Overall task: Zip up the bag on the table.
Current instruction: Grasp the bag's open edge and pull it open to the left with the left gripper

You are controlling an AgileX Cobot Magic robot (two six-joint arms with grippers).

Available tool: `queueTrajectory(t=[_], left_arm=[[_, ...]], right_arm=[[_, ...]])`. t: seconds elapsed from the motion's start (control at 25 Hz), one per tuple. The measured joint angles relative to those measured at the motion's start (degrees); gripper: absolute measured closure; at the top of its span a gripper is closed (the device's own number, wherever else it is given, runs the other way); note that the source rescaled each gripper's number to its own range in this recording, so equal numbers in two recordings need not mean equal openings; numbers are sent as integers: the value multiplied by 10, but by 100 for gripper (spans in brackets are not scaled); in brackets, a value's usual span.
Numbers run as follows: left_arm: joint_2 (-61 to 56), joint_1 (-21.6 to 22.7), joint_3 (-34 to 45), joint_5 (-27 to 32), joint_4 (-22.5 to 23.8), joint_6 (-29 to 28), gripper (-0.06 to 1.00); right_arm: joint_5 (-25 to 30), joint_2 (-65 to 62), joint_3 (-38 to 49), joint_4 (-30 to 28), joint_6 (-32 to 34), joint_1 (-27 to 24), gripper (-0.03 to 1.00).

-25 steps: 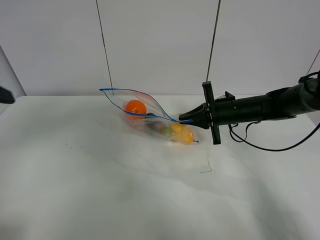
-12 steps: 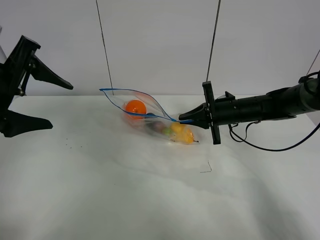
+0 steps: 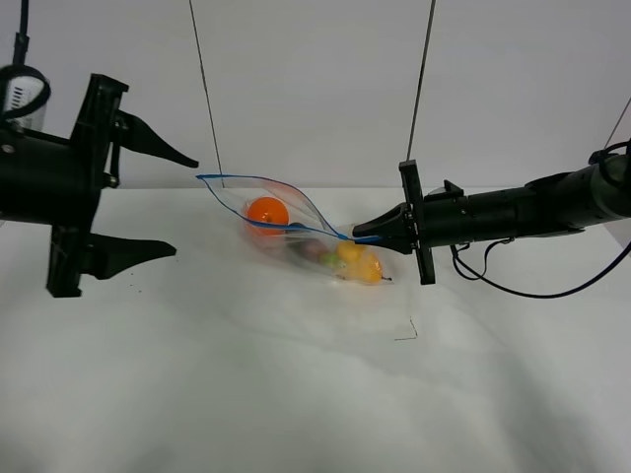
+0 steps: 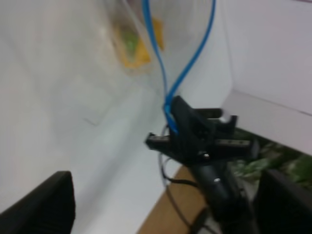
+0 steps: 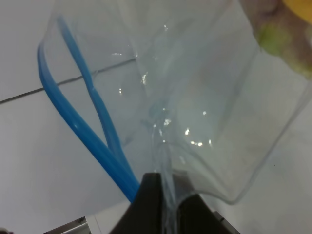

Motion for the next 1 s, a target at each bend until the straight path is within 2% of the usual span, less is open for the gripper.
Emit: queueTrajectory(t=[0.12, 0.24, 0.52, 0.76, 1.0], left_arm=[[26, -63, 20, -88, -1, -37, -6], [90, -120, 12, -142, -5, -54, -6], [239, -208, -67, -213, -9, -96, -5], [344, -223, -152, -245, -9, -101, -5], [390, -223, -168, -316, -9, -101, -5]], right_arm=[[0, 0, 0, 0, 0, 0, 97], [0, 0, 0, 0, 0, 0, 97], [-1, 0, 0, 0, 0, 0, 97], [-1, 0, 0, 0, 0, 0, 97], [-1, 0, 0, 0, 0, 0, 97]])
